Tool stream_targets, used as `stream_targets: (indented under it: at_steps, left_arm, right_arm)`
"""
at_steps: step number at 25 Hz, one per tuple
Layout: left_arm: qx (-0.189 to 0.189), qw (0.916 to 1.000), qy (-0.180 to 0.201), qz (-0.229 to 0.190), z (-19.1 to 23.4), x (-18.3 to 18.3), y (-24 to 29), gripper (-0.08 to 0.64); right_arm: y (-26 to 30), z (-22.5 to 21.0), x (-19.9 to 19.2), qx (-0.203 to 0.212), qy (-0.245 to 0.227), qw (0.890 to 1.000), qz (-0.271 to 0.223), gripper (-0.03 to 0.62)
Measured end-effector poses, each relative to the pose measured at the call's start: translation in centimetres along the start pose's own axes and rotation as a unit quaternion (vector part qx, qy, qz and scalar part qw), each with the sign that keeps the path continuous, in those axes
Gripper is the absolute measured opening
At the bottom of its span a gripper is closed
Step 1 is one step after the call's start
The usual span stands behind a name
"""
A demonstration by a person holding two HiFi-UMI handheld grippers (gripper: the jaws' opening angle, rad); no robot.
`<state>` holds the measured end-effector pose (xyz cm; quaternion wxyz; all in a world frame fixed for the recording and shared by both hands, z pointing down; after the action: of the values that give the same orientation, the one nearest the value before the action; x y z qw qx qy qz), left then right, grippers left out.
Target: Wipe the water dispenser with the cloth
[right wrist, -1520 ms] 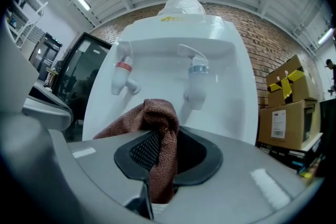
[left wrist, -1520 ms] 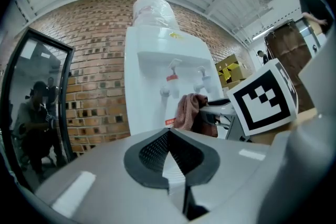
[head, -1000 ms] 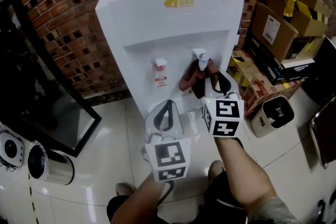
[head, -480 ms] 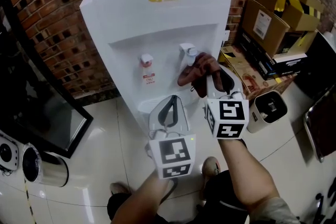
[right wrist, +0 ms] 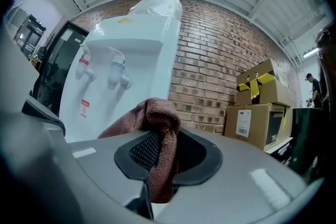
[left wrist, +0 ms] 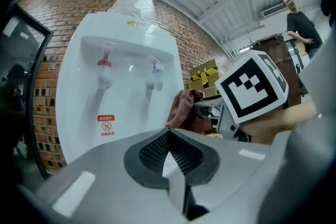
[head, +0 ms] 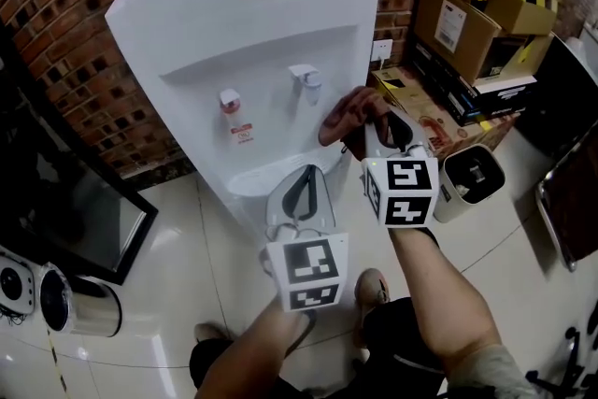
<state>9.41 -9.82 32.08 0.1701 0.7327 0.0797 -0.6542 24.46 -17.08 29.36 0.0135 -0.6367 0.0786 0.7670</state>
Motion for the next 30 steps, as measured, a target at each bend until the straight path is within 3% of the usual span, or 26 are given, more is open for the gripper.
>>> stream_targets:
  at_steps: [8, 21, 25, 30]
  left_arm:
    - [0.039, 0.9991, 0.016, -0.003, 3.6, 0.7, -2.7, 0.0]
    - [0.179, 0.9838, 0.009, 0.008, 15.7, 0.2, -10.9, 0.0]
    - [0.2, 0.9797, 0.0, 0.016, 18.1, -0.4, -12.6, 0.0]
    - [0.221, 0.9749, -0.001, 0.025, 19.8, -1.0, -13.9, 0.0]
  right_arm:
    - [-3.1, 2.6, 1.2, 0.052, 0.003, 0.998, -0.027, 0.091]
    - [-3.4, 20.5, 2.9, 0.214, -0.032, 0.975, -0.056, 0.091]
    - [-1.8, 24.0, 2.1, 0.227, -0.028, 0.972, -0.049, 0.091]
    - [-0.6, 25.4, 1.6, 0.219, -0.022, 0.974, -0.056, 0.1]
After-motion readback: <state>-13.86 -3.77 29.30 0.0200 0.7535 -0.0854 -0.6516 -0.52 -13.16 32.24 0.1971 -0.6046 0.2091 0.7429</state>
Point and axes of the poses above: the fingertips, and each gripper's own axes: y forward along the fingers, z to its left, x out of its top, the point moved 7 cm from there along -y, backward along the fingers, and after that the axes turned 3 degrees about z, right-handed, at the moved point
